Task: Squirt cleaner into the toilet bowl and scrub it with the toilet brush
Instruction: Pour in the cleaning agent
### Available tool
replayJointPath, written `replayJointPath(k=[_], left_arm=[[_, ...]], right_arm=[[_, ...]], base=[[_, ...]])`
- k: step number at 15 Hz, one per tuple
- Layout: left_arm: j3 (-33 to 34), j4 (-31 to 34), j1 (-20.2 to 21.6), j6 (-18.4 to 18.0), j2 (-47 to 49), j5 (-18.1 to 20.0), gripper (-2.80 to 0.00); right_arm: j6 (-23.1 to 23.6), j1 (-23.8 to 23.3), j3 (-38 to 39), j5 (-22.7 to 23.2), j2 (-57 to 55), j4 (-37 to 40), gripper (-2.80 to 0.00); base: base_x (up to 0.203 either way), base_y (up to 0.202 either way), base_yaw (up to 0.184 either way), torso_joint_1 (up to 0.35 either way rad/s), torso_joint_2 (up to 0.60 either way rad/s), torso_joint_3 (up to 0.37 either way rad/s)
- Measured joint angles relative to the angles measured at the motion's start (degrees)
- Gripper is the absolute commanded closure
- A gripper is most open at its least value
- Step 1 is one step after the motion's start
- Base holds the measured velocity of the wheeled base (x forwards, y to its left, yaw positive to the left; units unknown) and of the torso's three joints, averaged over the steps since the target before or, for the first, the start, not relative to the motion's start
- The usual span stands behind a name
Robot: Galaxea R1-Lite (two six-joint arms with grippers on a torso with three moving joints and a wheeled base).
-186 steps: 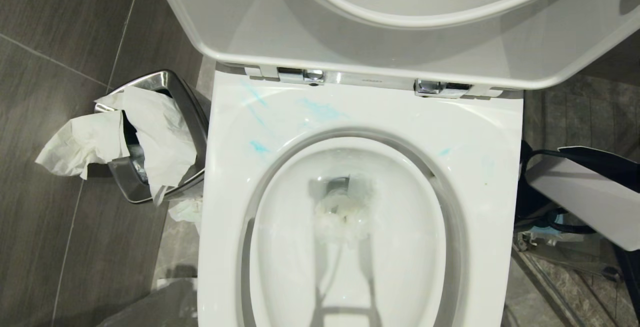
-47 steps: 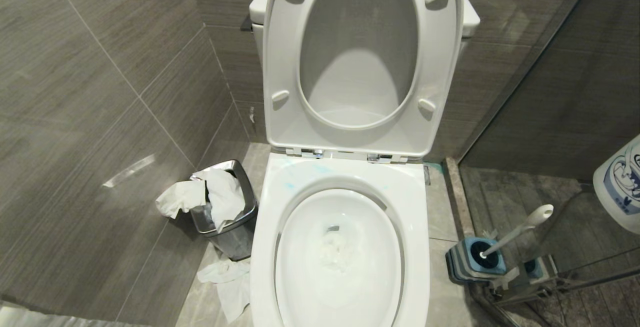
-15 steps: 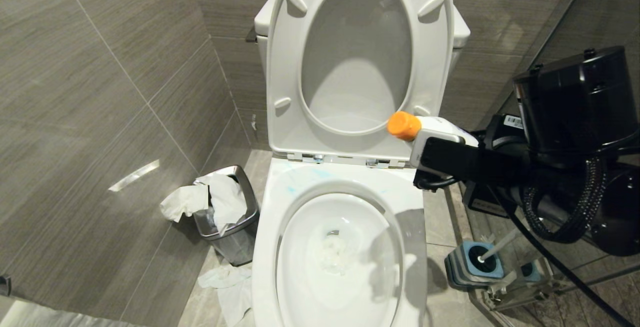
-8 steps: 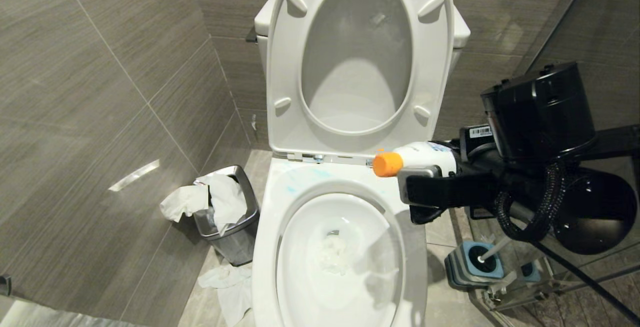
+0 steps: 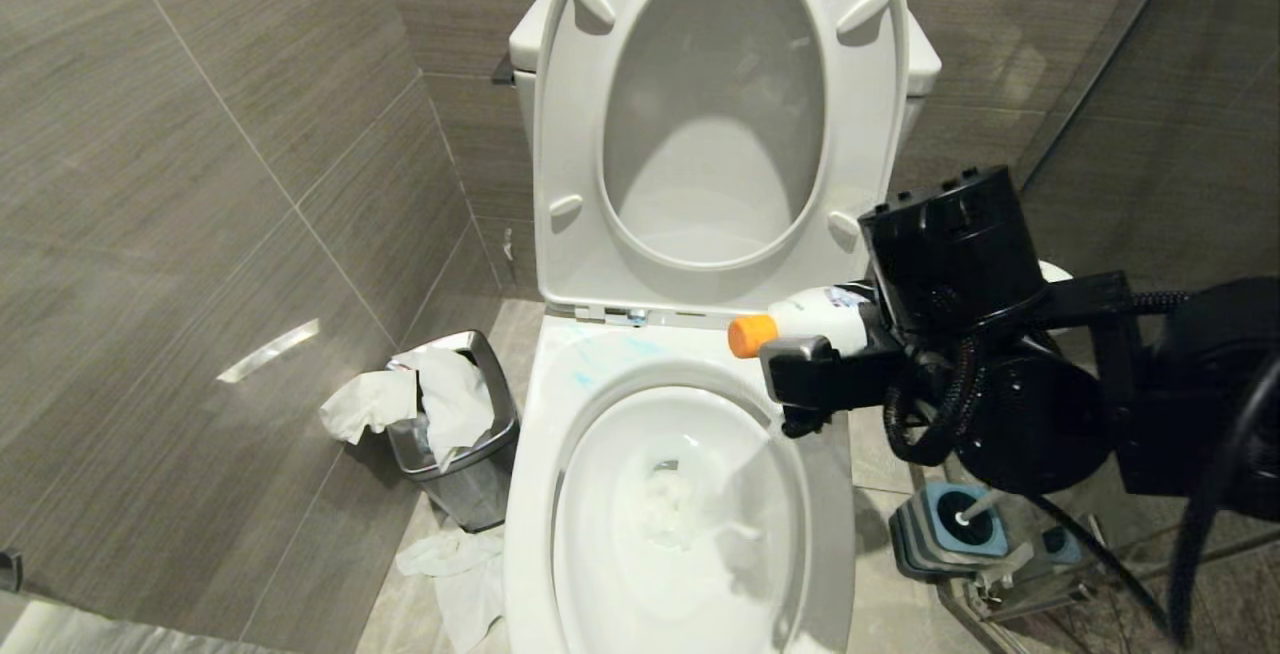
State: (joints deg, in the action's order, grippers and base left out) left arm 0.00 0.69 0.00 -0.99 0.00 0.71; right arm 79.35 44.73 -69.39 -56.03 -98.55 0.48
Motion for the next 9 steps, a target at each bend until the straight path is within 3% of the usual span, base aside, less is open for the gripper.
replayJointPath(k=[2, 9], left_arm=[[0.00, -0.01, 0.00, -0.10, 0.00, -0.02, 0.00], [-0.02, -0.01, 0.02, -0.21, 0.00, 0.00, 0.00]], right_arm=[[3.03, 0.21, -0.07, -2.63, -1.62, -2.11, 0.00], [15.49, 1.73, -0.57, -3.25, -4.62, -7.35, 0.00]], base=[[0.000, 0.000, 0.000, 0.000, 0.00, 0.000], [0.000, 0.000, 0.000, 0.000, 0.00, 0.000]])
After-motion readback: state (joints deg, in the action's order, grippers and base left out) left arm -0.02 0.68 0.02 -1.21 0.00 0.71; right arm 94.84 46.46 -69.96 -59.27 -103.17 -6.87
